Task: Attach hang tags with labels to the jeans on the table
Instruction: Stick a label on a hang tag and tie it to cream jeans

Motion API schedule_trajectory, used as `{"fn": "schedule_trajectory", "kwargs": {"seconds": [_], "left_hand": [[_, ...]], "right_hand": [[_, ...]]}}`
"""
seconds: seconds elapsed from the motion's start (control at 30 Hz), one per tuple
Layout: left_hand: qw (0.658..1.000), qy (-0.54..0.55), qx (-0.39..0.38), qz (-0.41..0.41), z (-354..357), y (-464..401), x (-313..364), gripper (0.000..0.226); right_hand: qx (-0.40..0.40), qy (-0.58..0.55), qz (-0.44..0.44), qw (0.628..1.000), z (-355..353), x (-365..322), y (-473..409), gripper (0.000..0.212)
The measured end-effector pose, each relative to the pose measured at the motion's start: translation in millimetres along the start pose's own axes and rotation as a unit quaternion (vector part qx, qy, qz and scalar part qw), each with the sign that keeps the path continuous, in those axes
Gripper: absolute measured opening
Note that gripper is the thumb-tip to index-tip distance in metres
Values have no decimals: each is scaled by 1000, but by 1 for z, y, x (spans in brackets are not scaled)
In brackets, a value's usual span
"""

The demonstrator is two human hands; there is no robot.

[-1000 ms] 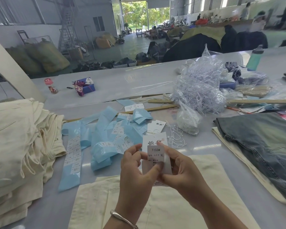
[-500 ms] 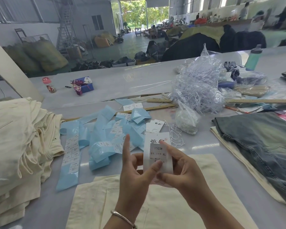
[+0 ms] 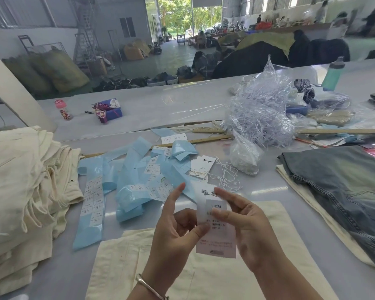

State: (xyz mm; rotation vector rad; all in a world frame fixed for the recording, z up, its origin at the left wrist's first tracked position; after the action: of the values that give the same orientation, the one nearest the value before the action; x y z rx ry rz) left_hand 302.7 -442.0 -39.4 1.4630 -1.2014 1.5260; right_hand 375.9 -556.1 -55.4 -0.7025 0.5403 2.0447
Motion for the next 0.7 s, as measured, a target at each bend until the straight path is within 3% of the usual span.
{"fn": "schedule_trajectory", "kwargs": {"seconds": [0.2, 0.4, 0.5, 0.7], "left_hand": [[998, 35, -30, -49, 6, 2, -20, 75], [988, 86, 13, -131, 16, -11, -45, 34], [983, 77, 37, -161, 18, -21, -57, 35], [972, 43, 83, -217, 7, -41, -84, 41]], "right_hand": [[63, 12, -97, 993, -10, -15, -4, 35], [97, 139, -190, 967, -8, -12, -8, 18], [86, 173, -189, 963, -9, -3, -17, 19], [63, 118, -82, 988, -30, 35, -38, 22]]}}
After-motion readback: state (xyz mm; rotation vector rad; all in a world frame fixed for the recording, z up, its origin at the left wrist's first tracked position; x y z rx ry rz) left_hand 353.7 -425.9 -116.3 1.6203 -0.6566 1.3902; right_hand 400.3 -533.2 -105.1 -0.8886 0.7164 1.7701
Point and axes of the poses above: each hand's wrist, its own y-axis away from the middle knuckle, its own z-axis out of the palm, x = y × z, the point moved 9 cm from there along -y, towards the middle knuckle, and after that the axes turned 13 degrees about -y, right-handed, at the moved point
